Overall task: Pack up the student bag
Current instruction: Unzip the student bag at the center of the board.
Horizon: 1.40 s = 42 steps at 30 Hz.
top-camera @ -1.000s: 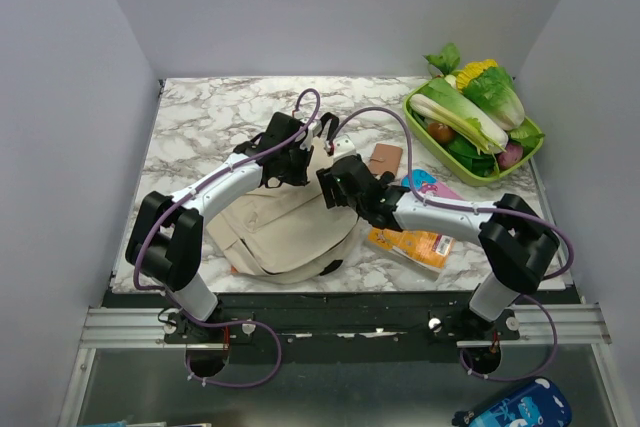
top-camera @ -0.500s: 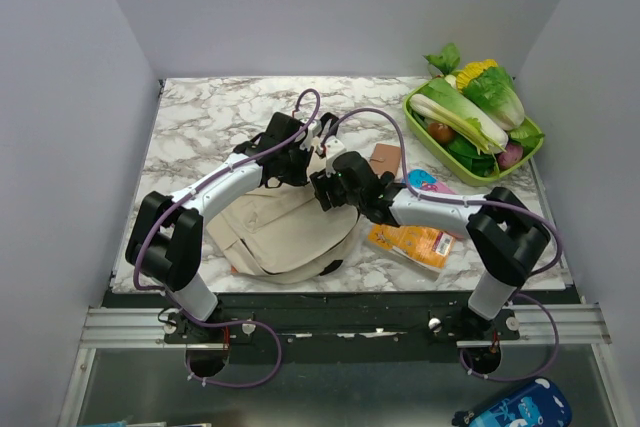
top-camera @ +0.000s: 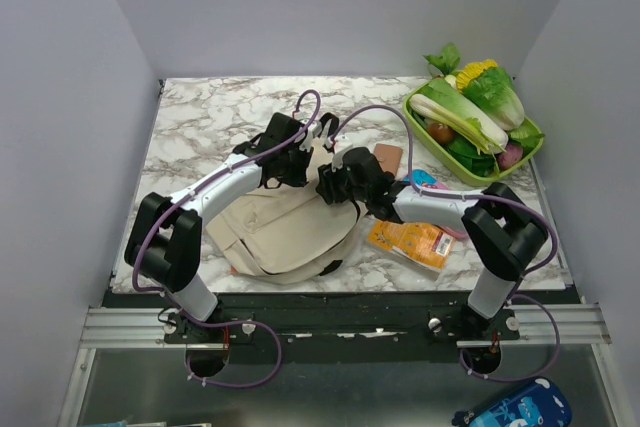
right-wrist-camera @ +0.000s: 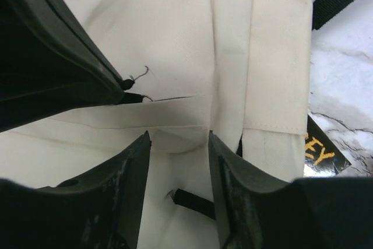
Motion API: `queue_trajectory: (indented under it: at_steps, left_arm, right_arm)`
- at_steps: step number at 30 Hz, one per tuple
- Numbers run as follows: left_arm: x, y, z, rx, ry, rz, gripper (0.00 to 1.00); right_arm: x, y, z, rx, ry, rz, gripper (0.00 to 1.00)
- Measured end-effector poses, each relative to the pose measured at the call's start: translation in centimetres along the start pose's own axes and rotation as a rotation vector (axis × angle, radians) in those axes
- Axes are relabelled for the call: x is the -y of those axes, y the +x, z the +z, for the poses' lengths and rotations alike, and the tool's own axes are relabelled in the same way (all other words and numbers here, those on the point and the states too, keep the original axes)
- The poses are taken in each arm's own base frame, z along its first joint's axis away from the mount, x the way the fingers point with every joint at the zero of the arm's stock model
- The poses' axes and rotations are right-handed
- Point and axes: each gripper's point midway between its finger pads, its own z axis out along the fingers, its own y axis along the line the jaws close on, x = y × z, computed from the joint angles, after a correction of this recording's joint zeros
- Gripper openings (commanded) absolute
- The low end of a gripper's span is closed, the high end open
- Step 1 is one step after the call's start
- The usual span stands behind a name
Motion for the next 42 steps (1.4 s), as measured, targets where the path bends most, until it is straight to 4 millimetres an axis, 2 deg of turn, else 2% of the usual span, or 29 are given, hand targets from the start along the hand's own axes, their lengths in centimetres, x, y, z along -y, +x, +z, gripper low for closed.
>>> queue_trajectory:
  at_steps: [3,11,12,13,14,17,22,30,37,40,42]
  left_arm:
    - [0.0,0.0,0.0,-0.001,-0.001,0.002,0.00]
    - [0.0,0.1,0.0,-0.002,-0.001,0.003,0.00]
    - [0.0,0.1,0.0,-0.002,-0.001,0.003,0.00]
    - [0.0,0.1,0.0,-0.002,-0.001,0.003,0.00]
    - [0.0,0.1,0.0,-0.002,0.000,0.003,0.00]
    - [0.0,0.1,0.0,-0.002,-0.001,0.003,0.00]
    - [0.0,0.3,-0.3,0.000,0.000,0.005,0.00]
    - [0.0,0.3,-0.3,0.000,0.000,0.006,0.00]
    - [0.0,0.3,-0.3,0.000,0.000,0.006,0.00]
    - [0.0,0.3,-0.3,-0.001,0.000,0.006,0.00]
    - [0.0,0.3,-0.3,-0.002,-0.001,0.006,0.00]
  right_arm:
    - [-0.8,-0.5,0.1,0.021,-0.039,0.024,0.40]
    - [-1.3,0.3,0.5,0.011,-0.067,0.053,0.38]
    - [-1.2,0.5,0.5,0.008,-0.066,0.053,0.40]
    - [-1.2,0.6,0.6,0.005,-0.065,0.054,0.47]
    - [-1.2,0.7,0.6,0.003,-0.064,0.054,0.60]
    - [-0.8,0.8,0.7,0.002,-0.038,0.063,0.71]
    - [0.4,0.8,0.6,0.003,0.008,0.071,0.72]
    - [1.3,0.5,0.3,0.010,0.032,0.100,0.65]
    - [0.4,1.1,0.8,-0.003,-0.015,0.123,0.56]
    - [-0.1,1.1,1.1,-0.008,-0.046,0.134,0.47]
    - [-0.2,1.0,1.1,-0.007,-0.055,0.139,0.33]
